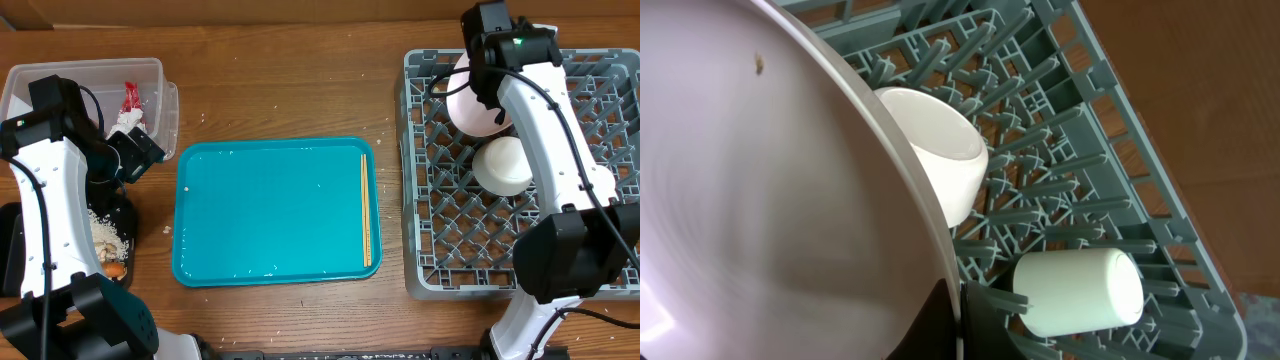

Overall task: Sort waste into correct bins and load items into the dishwasher
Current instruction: 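Lift the plate and stand it upright in the rack's back, then release the plate and withdraw the right gripper from the rack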

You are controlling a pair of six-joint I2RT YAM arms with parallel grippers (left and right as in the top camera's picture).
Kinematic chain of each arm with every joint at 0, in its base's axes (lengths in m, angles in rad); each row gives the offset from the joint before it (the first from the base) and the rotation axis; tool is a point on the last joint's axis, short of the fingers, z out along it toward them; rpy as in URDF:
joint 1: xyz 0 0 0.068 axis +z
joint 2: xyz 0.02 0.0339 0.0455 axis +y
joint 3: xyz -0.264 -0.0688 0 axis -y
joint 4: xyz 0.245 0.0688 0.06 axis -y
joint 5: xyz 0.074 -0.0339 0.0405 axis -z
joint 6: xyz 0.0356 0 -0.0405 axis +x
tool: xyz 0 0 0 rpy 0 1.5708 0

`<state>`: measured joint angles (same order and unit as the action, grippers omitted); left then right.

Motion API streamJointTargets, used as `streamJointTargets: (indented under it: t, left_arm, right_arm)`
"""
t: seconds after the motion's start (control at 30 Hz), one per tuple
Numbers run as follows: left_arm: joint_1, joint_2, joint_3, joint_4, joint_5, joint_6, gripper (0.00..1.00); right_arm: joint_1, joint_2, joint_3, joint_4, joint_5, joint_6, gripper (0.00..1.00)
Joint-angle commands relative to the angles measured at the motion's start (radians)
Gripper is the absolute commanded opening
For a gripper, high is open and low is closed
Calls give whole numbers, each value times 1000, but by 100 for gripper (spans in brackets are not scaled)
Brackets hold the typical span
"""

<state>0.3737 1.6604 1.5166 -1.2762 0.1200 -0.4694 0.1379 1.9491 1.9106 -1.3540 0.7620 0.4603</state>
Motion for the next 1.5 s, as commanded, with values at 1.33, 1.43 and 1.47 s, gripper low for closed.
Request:
streamJointTargets:
  t: [1.33, 1.43, 1.47]
  left_arm:
    - [-1, 4, 9, -2, 7, -10, 100]
    - [-1, 4, 9, -2, 7, -10, 100]
    - [-1, 4, 9, -2, 7, -10, 100]
  right_arm:
    - [291, -169, 5, -78, -921, -19, 100]
    - [330, -169, -112, 3, -921, -18, 100]
    - [344, -169, -162, 46, -921, -15, 100]
